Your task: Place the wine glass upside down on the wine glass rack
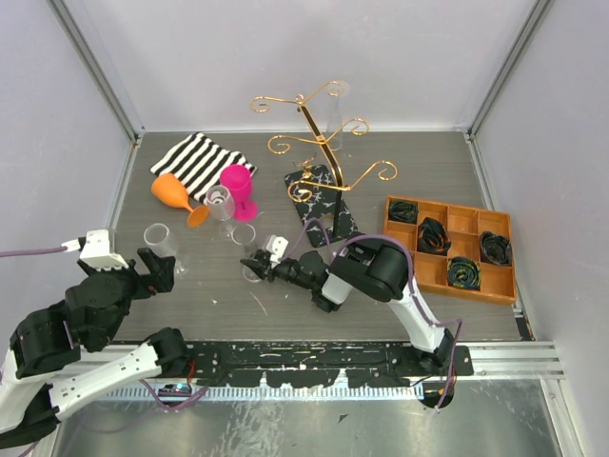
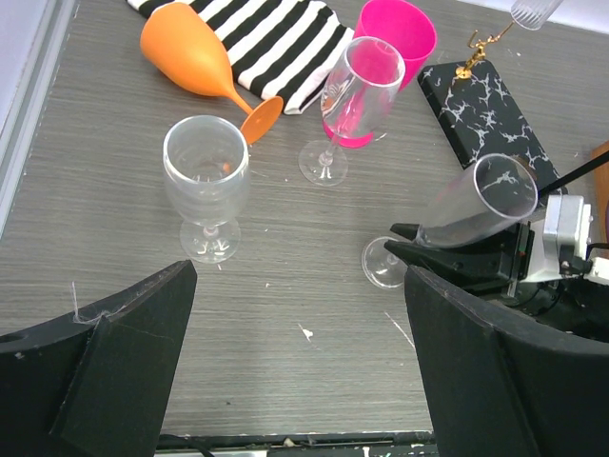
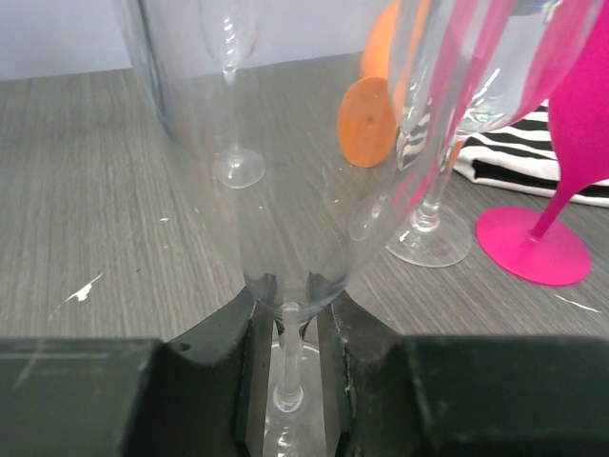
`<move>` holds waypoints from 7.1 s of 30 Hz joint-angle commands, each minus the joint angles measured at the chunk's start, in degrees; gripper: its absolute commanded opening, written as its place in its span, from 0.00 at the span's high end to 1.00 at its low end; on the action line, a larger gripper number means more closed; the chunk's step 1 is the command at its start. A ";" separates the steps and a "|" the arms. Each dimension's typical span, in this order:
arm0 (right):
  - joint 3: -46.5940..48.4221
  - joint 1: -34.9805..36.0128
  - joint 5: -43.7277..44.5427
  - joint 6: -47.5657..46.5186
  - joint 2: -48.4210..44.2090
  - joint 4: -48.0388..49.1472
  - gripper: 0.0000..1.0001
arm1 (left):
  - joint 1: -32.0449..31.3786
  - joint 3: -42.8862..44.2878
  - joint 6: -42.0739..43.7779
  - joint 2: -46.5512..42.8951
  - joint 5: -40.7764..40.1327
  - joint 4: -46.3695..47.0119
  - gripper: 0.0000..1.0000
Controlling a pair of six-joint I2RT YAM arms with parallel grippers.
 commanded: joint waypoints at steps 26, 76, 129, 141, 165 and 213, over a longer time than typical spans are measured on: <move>-15.61 6.00 -18.87 -3.07 -23.30 8.32 0.99 | -0.06 -0.85 -0.47 -1.66 -0.99 1.20 0.02; -9.10 6.17 -18.14 -18.15 -68.26 -15.35 0.99 | -0.02 -5.05 -7.70 20.66 48.12 53.05 0.09; -10.93 6.19 -14.15 -17.22 -67.50 -14.06 0.50 | -0.08 -7.71 -10.76 16.90 50.29 59.72 1.00; -13.48 6.12 -11.63 -17.21 -68.90 -14.77 0.34 | -0.03 -7.16 -10.18 15.44 49.42 58.60 1.00; -27.41 6.23 -3.66 -13.31 -81.16 -20.44 0.28 | -0.07 -1.95 -1.01 12.59 43.48 46.90 1.00; -1.24 6.12 18.91 33.54 -85.60 -117.17 0.08 | -0.08 11.19 33.77 26.97 16.21 11.93 1.00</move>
